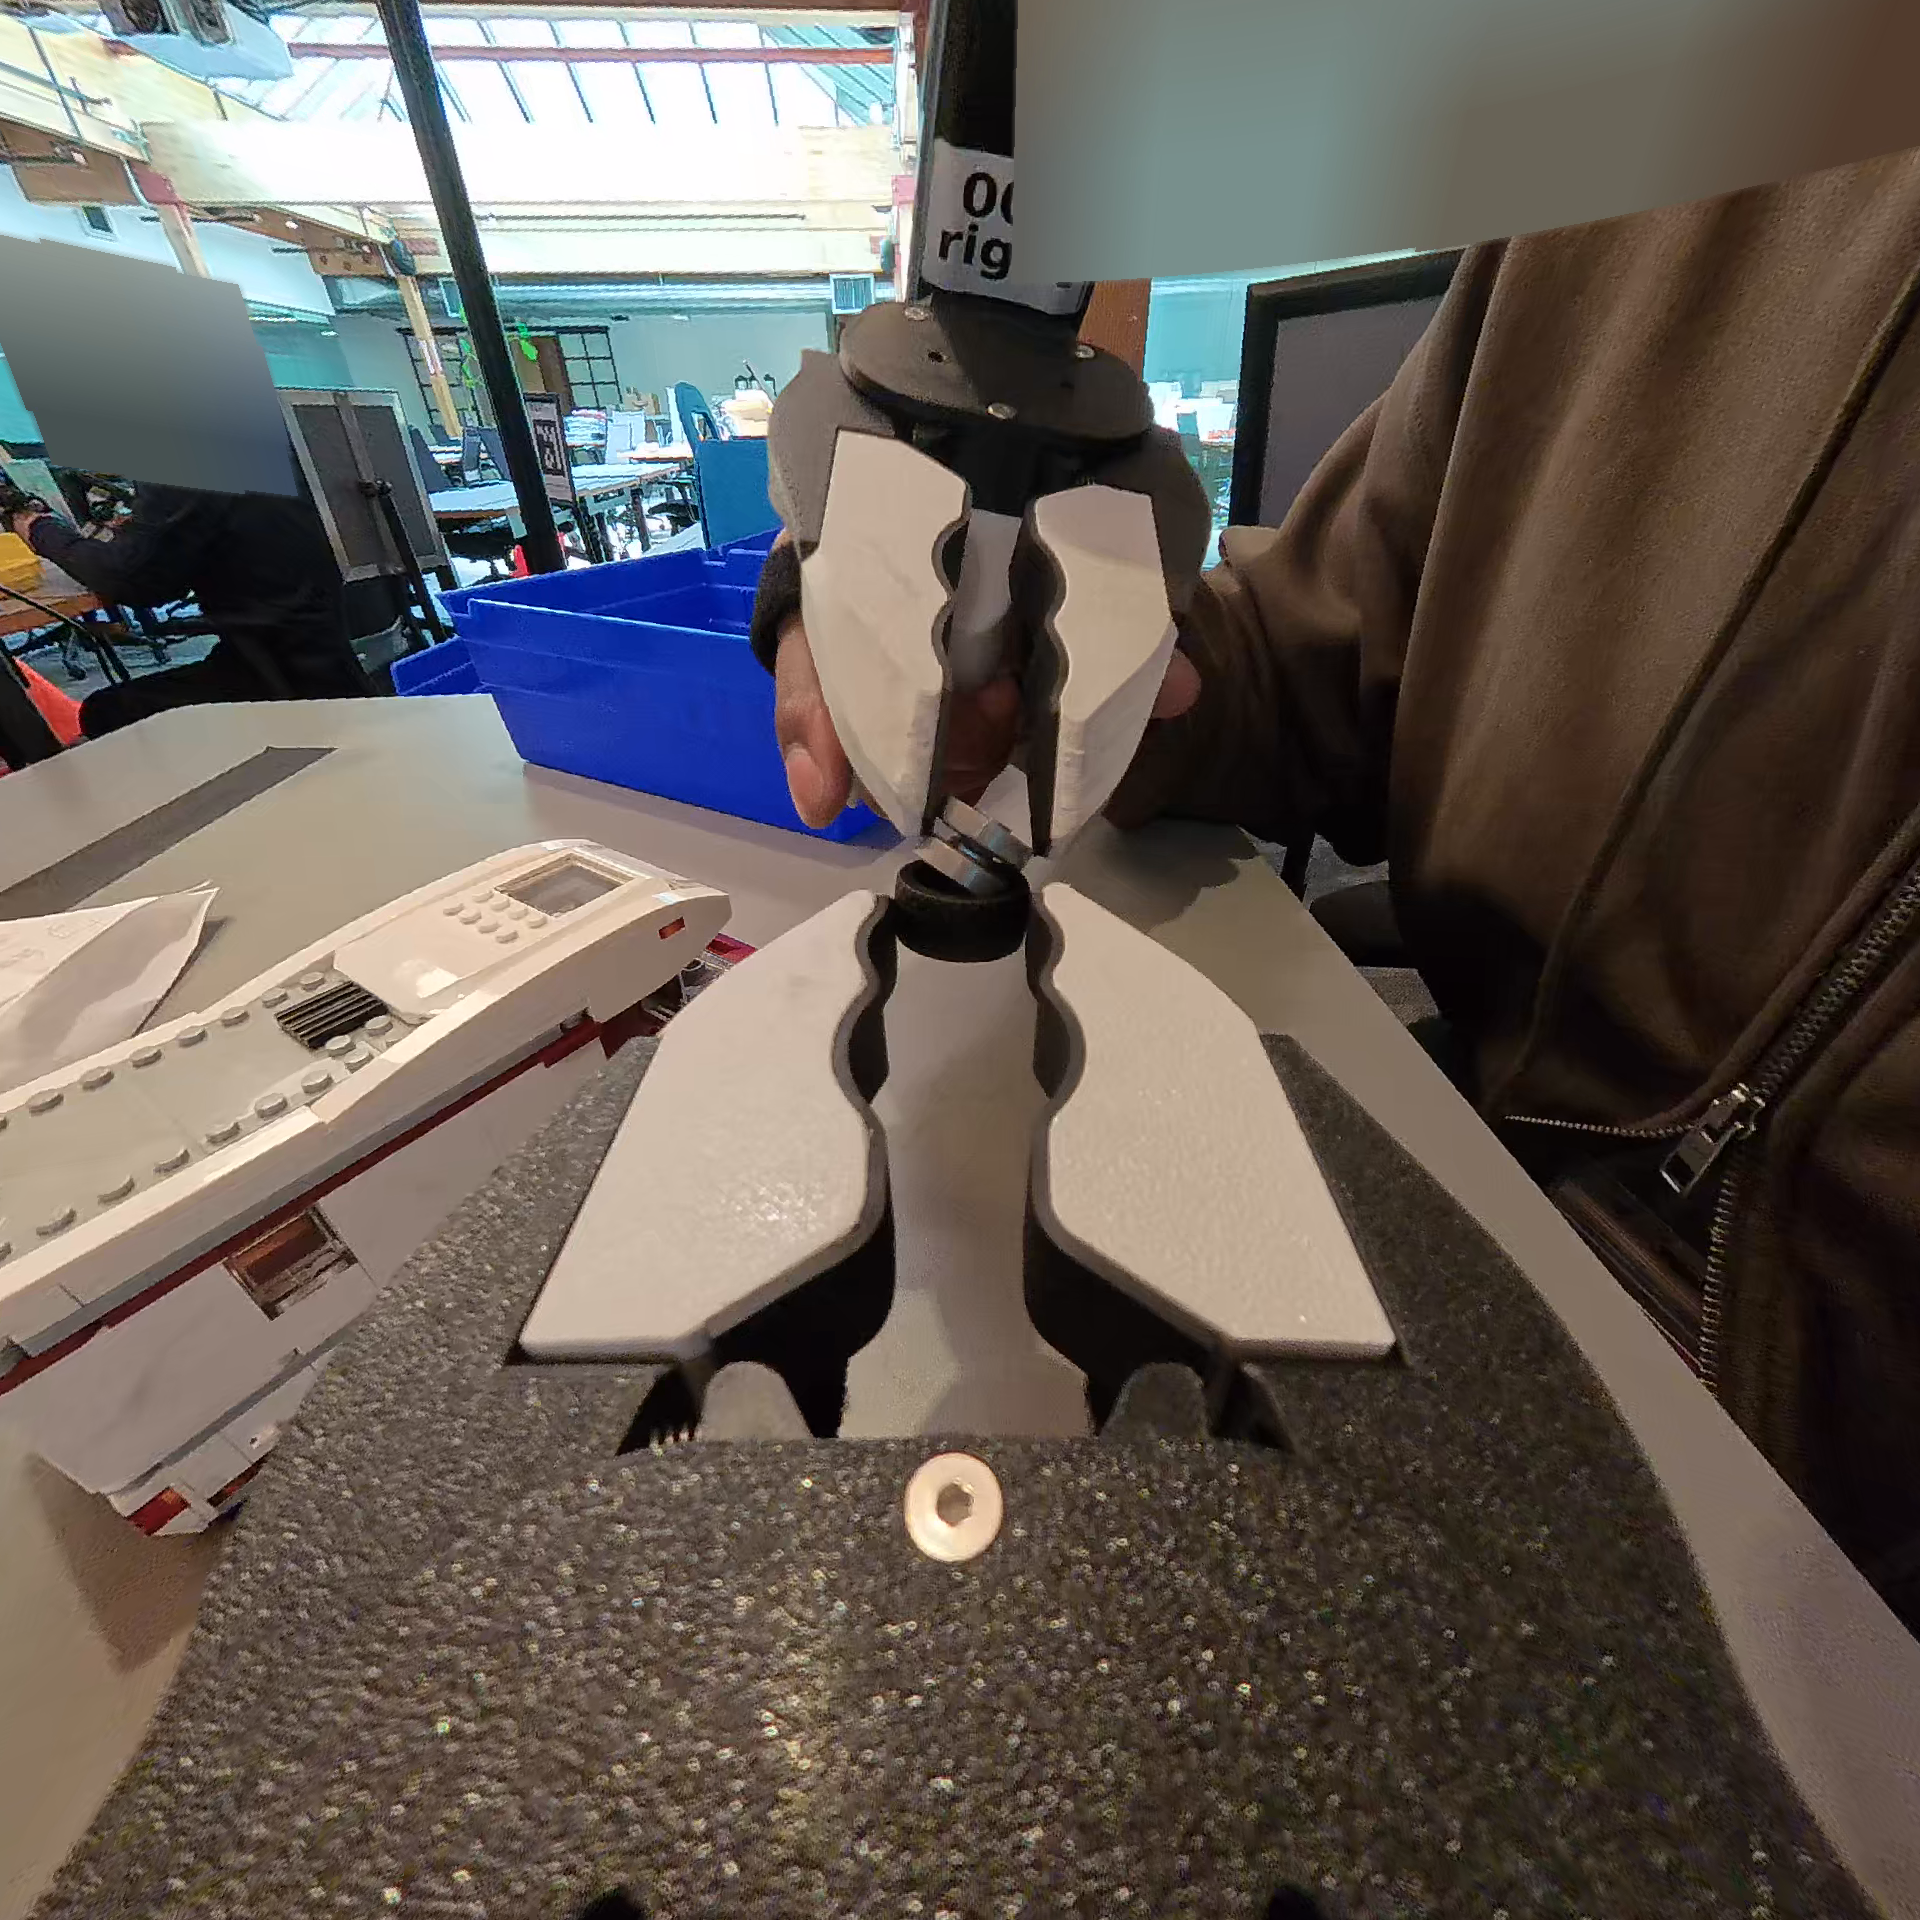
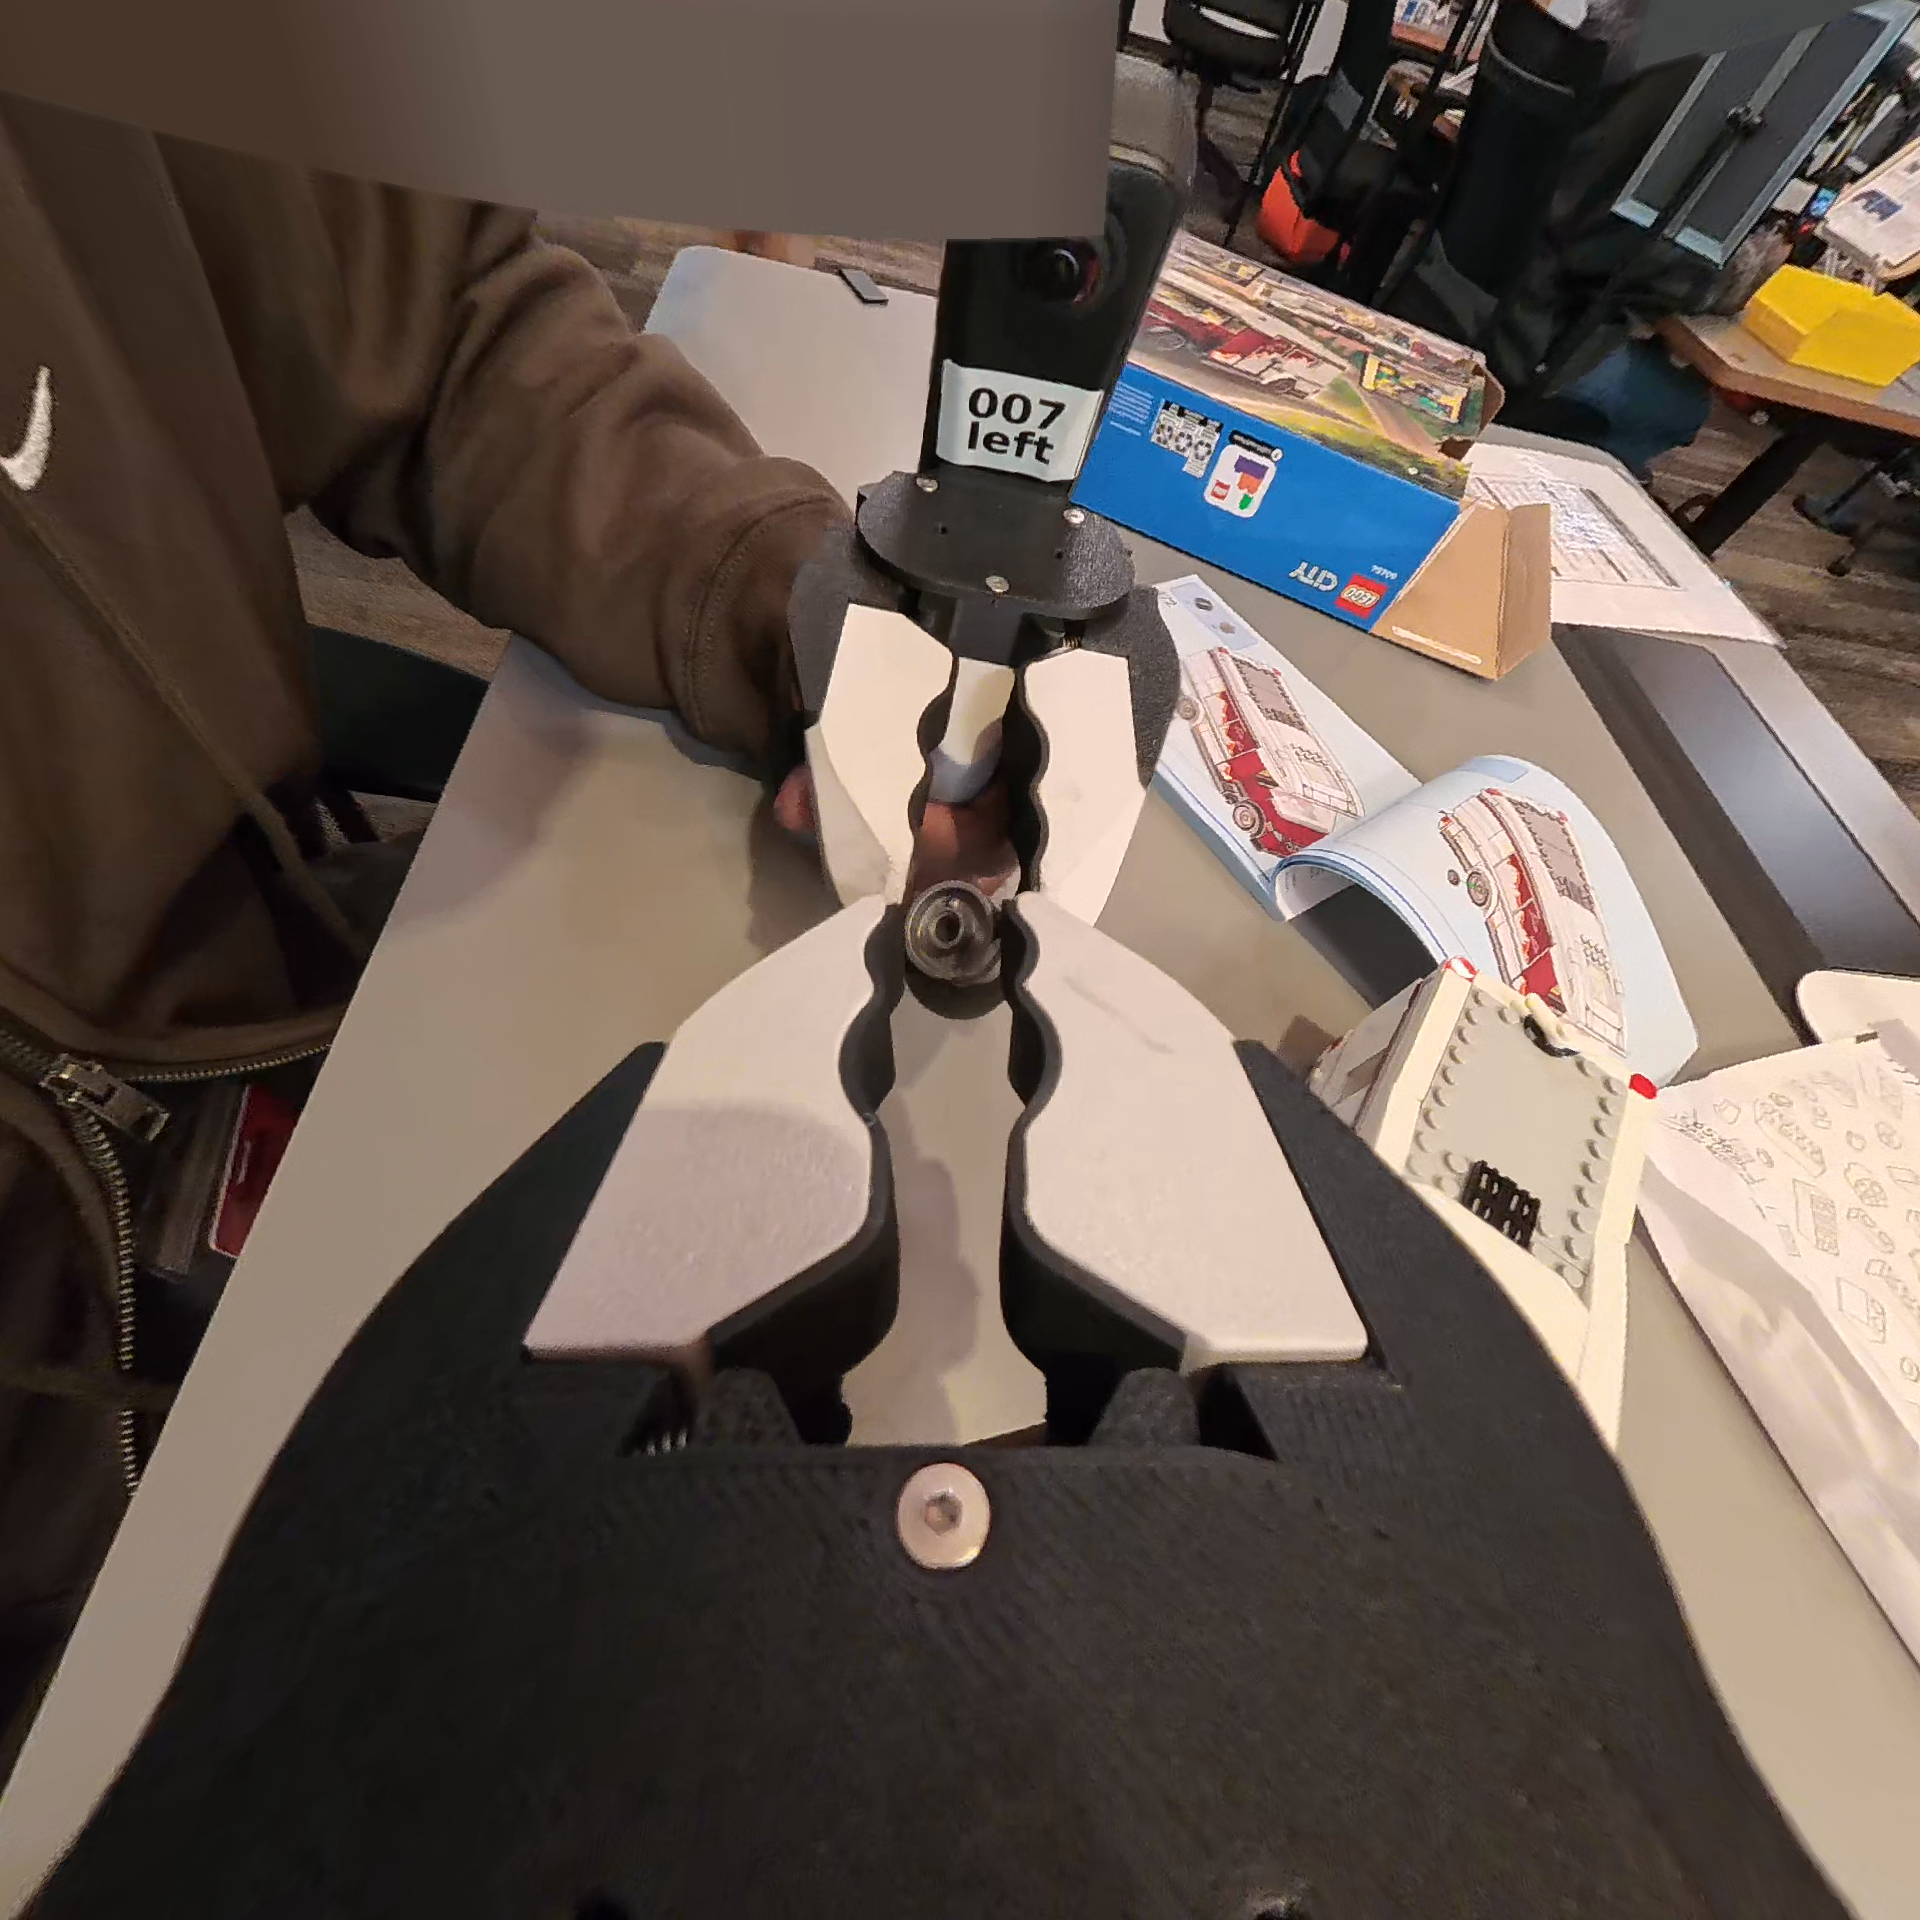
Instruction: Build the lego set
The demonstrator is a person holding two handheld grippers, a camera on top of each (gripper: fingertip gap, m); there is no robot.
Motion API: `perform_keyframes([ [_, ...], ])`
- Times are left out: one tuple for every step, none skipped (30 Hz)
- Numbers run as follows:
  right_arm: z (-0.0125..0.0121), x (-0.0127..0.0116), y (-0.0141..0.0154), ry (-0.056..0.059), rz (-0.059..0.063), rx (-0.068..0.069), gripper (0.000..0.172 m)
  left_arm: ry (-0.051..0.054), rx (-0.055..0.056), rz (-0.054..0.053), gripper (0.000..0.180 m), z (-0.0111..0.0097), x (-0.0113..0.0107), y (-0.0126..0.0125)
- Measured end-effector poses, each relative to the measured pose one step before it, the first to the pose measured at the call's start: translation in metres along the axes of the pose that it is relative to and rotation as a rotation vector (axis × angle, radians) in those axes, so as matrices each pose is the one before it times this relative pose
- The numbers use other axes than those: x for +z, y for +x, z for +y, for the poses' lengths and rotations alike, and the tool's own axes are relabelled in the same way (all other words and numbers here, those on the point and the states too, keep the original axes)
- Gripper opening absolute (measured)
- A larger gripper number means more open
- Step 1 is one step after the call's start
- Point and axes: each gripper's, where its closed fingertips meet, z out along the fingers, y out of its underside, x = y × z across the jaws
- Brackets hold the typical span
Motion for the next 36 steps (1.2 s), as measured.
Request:
perform_keyframes([
  [0.00056,-0.00022,-0.00027,0.0009,-0.0083,0.0105,0.017,-0.0016,0.0013,0.0002,0.024,0.00020,0.00013,0.00011],
  [0.00050,-0.00033,-0.00016,0.0008,-0.0079,0.0111,0.017,-0.0019,0.0001,0.0005,0.024,0.00025,0.00008,0.00009],
  [0.00068,-0.00031,-0.00008,0.0002,-0.0086,0.0123,0.017,-0.0023,0.0002,0.0013,0.024,0.00029,-0.00002,0.00012],
  [0.00069,-0.00027,-0.00034,0.0002,-0.0118,0.0160,0.017,-0.0029,0.0012,0.0021,0.024,0.00026,0.00012,0.00041],
  [0.00069,-0.00043,-0.00017,0.0014,-0.0143,0.0206,0.017,-0.0020,0.0028,0.0002,0.024,0.00025,0.00015,0.00028],
  [0.00060,-0.00049,-0.00032,0.0034,-0.0169,0.0261,0.016,-0.0020,0.0041,0.0016,0.024,0.00023,0.00018,0.00051],
  [0.00071,-0.00045,-0.00020,0.0034,-0.0191,0.0334,0.015,-0.0036,0.0045,0.0026,0.024,0.00044,0.00022,0.00072],
  [0.00026,-0.00044,0.00050,0.0062,-0.0162,0.0334,0.013,-0.0017,0.0035,-0.0020,0.024,0.00018,0.00042,0.00011],
  [0.00027,-0.00004,0.00059,0.0078,-0.0136,0.0299,0.013,-0.0018,0.0023,-0.0039,0.024,0.00021,0.00022,-0.00030],
  [0.00029,0.00029,0.00034,0.0060,-0.0130,0.0265,0.013,-0.0035,0.0000,0.0011,0.024,0.00045,0.00017,0.00007],
  [0.00023,0.00039,0.00006,0.0051,-0.0093,0.0161,0.013,-0.0013,-0.0001,0.0006,0.024,0.00016,0.00005,0.00006],
  [0.00006,0.00014,0.00008,0.0035,-0.0036,0.0042,0.013,-0.0008,0.0008,-0.0012,0.024,0.00009,0.00011,-0.00010],
  [0.00012,0.00006,0.00006,0.0007,-0.0006,-0.0007,0.013,-0.0005,0.0007,-0.0003,0.024,0.00006,0.00007,0.00011],
  [0.00000,-0.00012,0.00002,-0.0013,0.0015,-0.0027,0.013,0.0007,0.0001,-0.0007,0.024,-0.00009,0.00005,-0.00009],
  [-0.00020,-0.00009,0.00003,-0.0002,0.0034,-0.0055,0.013,0.0031,-0.0012,-0.0003,0.024,-0.00038,-0.00025,-0.00016],
  [-0.00044,-0.00030,0.00018,0.0010,0.0053,-0.0070,0.013,0.0046,-0.0027,-0.0015,0.024,-0.00056,-0.00032,-0.00046],
  [-0.00053,-0.00027,0.00034,0.0026,0.0058,-0.0062,0.014,0.0065,-0.0038,-0.0010,0.024,-0.00090,-0.00044,-0.00050],
  [-0.00080,-0.00030,0.00040,0.0030,0.0045,-0.0034,0.014,0.0060,-0.0042,0.0000,0.024,-0.00075,-0.00039,-0.00027],
  [-0.00049,-0.00025,0.00025,0.0018,0.0043,-0.0026,0.015,0.0043,-0.0036,-0.0007,0.024,-0.00054,-0.00031,-0.00052],
  [0.00024,-0.00004,0.00060,-0.0019,0.0062,-0.0050,0.016,0.0031,-0.0029,-0.0003,0.024,-0.00029,-0.00037,-0.00038],
  [0.00059,0.00013,0.00065,-0.0040,0.0075,-0.0056,0.018,0.0004,-0.0021,0.0019,0.024,-0.00005,-0.00010,0.00005],
  [0.00047,0.00012,0.00018,-0.0039,0.0035,-0.0024,0.019,0.0000,-0.0005,0.0007,0.024,0.00000,0.00006,0.00004],
  [0.00012,0.00002,-0.00023,-0.0011,0.0011,-0.0009,0.019,-0.0004,0.0009,0.0011,0.024,0.00005,0.00007,0.00027],
  [-0.00001,-0.00007,-0.00022,0.0005,0.0010,-0.0018,0.019,0.0002,0.0008,0.0009,0.024,-0.00003,0.00004,0.00020],
  [-0.00021,-0.00014,-0.00026,0.0006,0.0010,-0.0016,0.020,0.0010,0.0000,-0.0003,0.024,-0.00012,-0.00007,-0.00002],
  [-0.00012,-0.00028,-0.00026,0.0003,0.0008,0.0004,0.020,0.0017,-0.0010,0.0002,0.024,-0.00021,-0.00013,-0.00007],
  [0.00005,-0.00036,0.00010,-0.0001,0.0012,0.0022,0.021,0.0012,-0.0010,0.0004,0.024,-0.00016,-0.00010,-0.00013],
  [0.00010,-0.00048,0.00024,-0.0002,0.0009,0.0038,0.021,0.0013,0.0002,-0.0004,0.024,-0.00006,-0.00013,-0.00010],
  [0.00016,-0.00061,0.00022,0.0007,-0.0006,0.0058,0.021,0.0021,0.0019,0.0003,0.024,-0.00028,-0.00008,0.00023],
  [-0.00017,-0.00091,0.00036,0.0029,-0.0002,0.0070,0.021,0.0018,0.0032,0.0001,0.024,-0.00025,-0.00016,0.00019],
  [-0.00050,-0.00095,0.00092,0.0050,0.0020,0.0104,0.022,0.0027,0.0042,-0.0012,0.024,-0.00046,-0.00021,0.00011],
  [-0.00036,-0.00136,0.00093,0.0035,-0.0002,0.0178,0.022,0.0036,0.0050,-0.0017,0.024,-0.00058,-0.00023,-0.00007],
  [0.00046,-0.00144,0.00085,-0.0005,-0.0037,0.0277,0.023,0.0055,0.0062,-0.0022,0.024,-0.00094,-0.00049,-0.00001],
  [0.00240,-0.00057,0.00206,-0.0109,0.0013,0.0401,0.024,0.0060,0.0071,-0.0050,0.024,-0.00112,-0.00060,-0.00042],
  [0.00257,0.00037,0.00171,-0.0136,-0.0049,0.0390,0.028,0.0058,0.0085,-0.0061,0.024,-0.00111,-0.00067,-0.00059],
  [0.00313,0.00065,0.00002,-0.0141,-0.0123,0.0345,0.030,0.0050,0.0075,-0.0064,0.024,-0.00102,-0.00083,-0.00077],
])
